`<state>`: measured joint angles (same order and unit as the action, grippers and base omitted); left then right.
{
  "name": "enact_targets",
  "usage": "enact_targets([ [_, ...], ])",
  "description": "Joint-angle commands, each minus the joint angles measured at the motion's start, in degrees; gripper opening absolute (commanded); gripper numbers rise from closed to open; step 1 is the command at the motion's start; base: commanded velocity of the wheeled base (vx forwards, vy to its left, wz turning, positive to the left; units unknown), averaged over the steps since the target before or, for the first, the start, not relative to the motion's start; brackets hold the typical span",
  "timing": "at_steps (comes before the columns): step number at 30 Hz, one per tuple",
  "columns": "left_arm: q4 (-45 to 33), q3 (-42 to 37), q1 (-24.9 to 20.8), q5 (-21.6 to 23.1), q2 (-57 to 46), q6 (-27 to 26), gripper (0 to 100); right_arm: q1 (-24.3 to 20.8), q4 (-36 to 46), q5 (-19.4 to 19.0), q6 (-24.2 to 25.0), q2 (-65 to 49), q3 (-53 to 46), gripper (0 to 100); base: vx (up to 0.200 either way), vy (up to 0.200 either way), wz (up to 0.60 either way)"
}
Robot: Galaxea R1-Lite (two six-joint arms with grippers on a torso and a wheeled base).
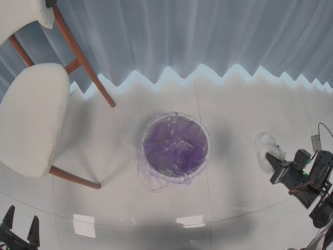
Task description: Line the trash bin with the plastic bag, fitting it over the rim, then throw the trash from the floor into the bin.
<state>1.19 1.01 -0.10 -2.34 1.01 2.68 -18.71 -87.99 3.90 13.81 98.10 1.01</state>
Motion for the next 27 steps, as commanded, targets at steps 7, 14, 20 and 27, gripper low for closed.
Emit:
enact_targets([
  [7,0.0,-1.0,0.0,0.0,-1.0,0.0,100,-9.2,-0.1,0.0,-0.2,0.1,-0.7,0,0.0,0.0,0.0],
  [14,0.0,-1.0,0.0,0.0,-1.0,0.0,100,-12.3,0.1,-0.1,-2.2,0.0,-1.0,0,0.0,0.0,0.0],
  [20,0.0,-1.0,0.0,0.0,-1.0,0.0,100,-15.2,0.2,-0.1,-3.2,0.0,-1.0,0,0.0,0.0,0.0],
  [27,0.0,-1.0,0.0,0.0,-1.0,0.0,100,-19.9,0.6,0.1,-3.6,0.5,-1.0,0,0.0,0.0,0.0],
])
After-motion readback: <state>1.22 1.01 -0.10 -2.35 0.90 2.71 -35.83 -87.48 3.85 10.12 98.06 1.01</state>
